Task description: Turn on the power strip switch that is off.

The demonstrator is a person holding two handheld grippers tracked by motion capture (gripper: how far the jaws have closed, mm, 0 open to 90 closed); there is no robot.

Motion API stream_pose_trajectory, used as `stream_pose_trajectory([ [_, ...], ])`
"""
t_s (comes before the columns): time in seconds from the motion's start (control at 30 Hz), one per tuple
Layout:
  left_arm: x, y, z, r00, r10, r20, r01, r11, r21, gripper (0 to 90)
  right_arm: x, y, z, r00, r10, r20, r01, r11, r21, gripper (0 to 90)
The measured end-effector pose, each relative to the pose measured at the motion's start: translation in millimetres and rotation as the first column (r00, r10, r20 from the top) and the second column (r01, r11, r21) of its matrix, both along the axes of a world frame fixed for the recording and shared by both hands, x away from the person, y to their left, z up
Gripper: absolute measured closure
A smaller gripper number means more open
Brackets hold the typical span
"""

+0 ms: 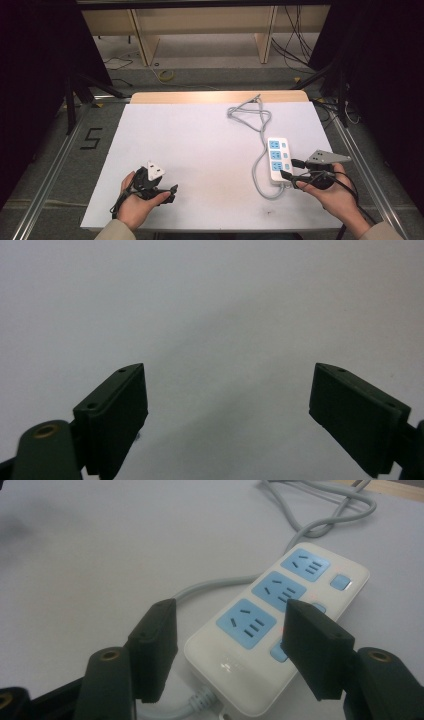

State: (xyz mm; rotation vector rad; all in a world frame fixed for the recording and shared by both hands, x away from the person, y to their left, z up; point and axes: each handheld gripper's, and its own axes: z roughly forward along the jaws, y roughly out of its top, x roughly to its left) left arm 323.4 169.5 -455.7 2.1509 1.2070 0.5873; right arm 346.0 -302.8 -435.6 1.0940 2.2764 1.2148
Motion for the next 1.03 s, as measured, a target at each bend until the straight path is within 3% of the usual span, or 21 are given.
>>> stream_pose_trajectory([
  [0.63, -2.0, 0.7, 0.2, 1.0000, -0.005, -0.001, 0.005, 1.0000, 0.001, 15.2, -17.5, -8.9, -4.8, 0.9995, -0.004, 0.031, 0.003, 1.000, 0.029, 37.5],
  [1.03, -1.4, -0.6, -0.1, 1.0000, -0.007, -0.002, 0.007, 1.0000, 0.003, 15.2, -17.6, -9.8, -4.9, 0.9995, -0.009, 0.031, 0.008, 0.999, 0.040, 37.3],
])
